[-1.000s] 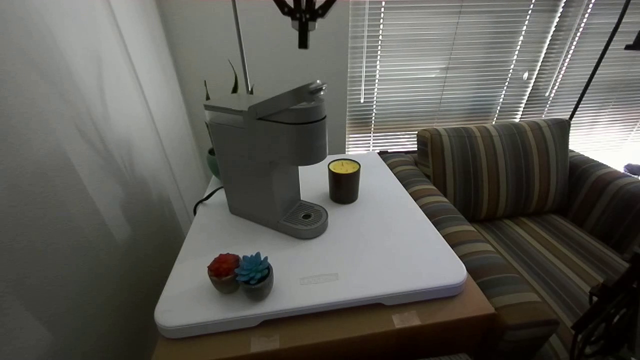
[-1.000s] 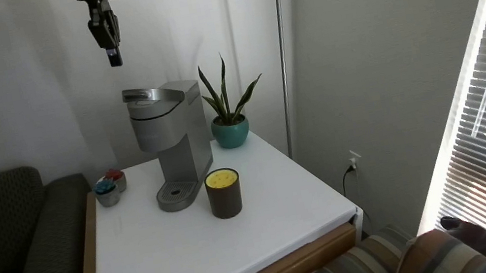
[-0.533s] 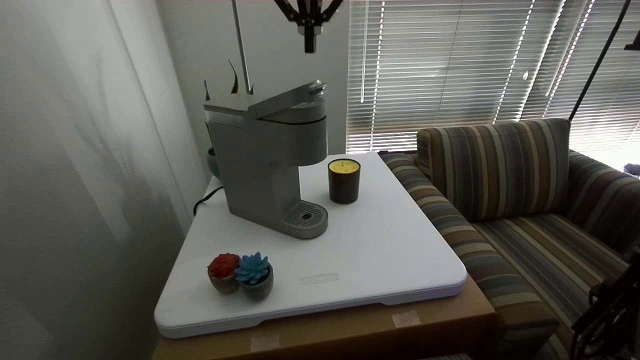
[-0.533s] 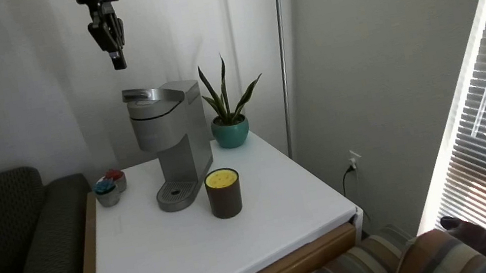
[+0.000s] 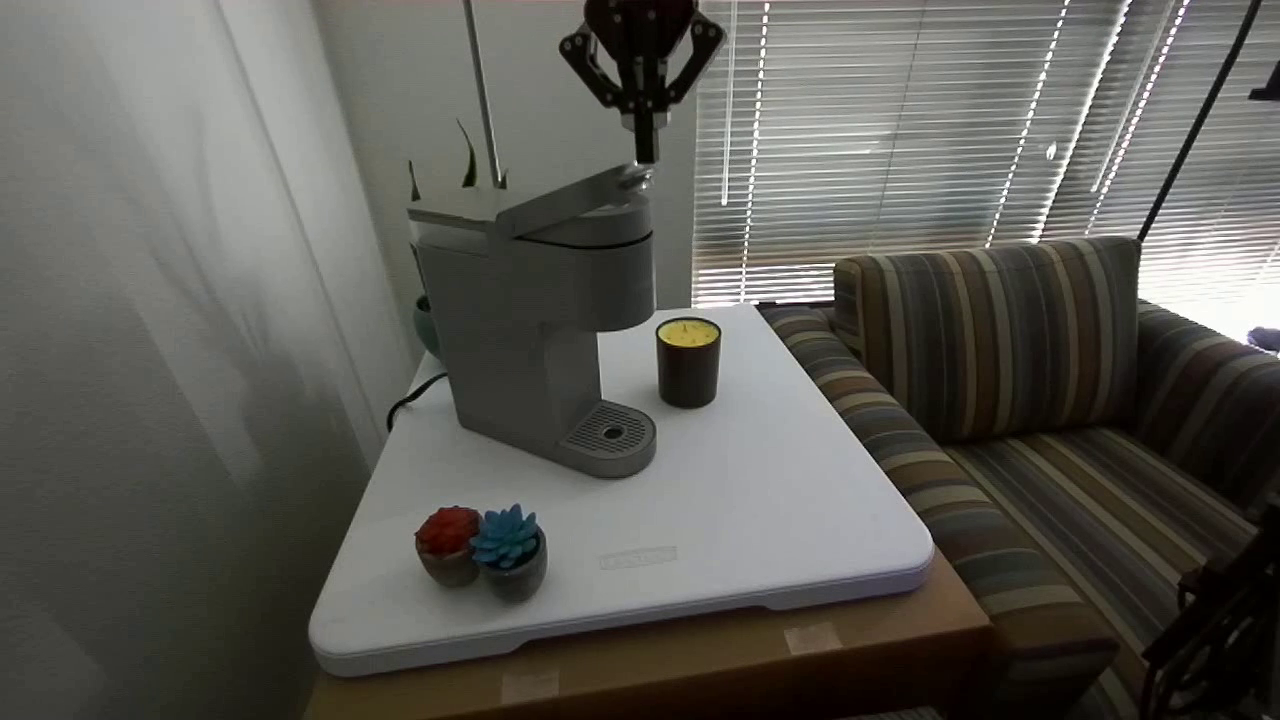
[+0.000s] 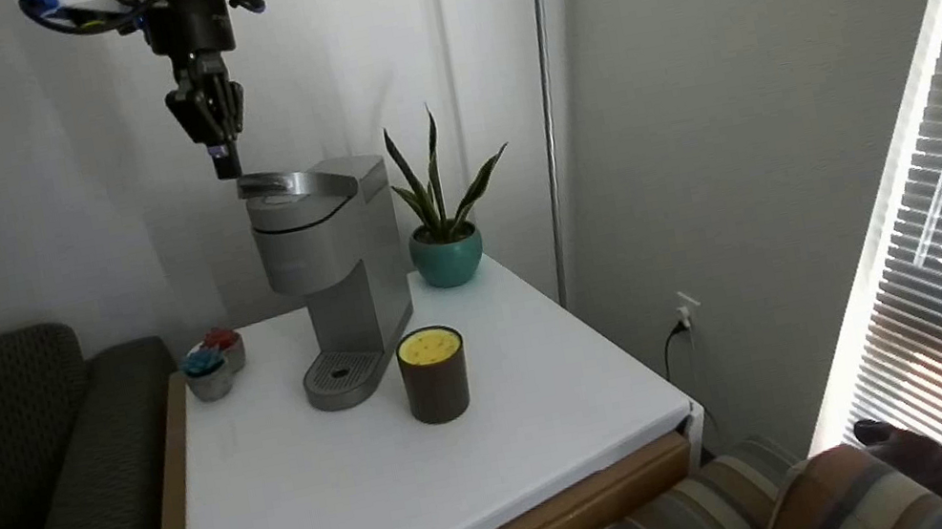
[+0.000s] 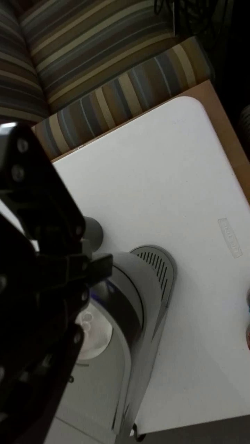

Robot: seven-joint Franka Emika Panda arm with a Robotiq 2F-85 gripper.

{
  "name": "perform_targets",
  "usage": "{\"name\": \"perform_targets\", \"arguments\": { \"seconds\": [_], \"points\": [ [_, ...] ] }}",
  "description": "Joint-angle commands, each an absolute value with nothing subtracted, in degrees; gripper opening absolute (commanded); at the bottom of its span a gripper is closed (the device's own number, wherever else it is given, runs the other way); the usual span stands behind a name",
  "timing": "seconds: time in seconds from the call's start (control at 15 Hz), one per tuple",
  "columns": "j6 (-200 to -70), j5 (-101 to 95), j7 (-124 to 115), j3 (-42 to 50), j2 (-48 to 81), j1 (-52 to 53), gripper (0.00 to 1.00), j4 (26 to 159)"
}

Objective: Close the coffee maker

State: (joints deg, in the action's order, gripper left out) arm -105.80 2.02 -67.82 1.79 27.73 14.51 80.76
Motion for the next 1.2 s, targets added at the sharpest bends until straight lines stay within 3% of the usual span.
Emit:
{"name": "perform_targets", "arguments": {
  "seconds": [0.0,1.13],
  "points": [
    [-107.6,2.49,-69.02,0.71,25.99,13.17,0.0,85.39],
    [-112.02,-0.22,-71.95,0.89,23.63,13.18,0.0,86.25]
  ]
}}
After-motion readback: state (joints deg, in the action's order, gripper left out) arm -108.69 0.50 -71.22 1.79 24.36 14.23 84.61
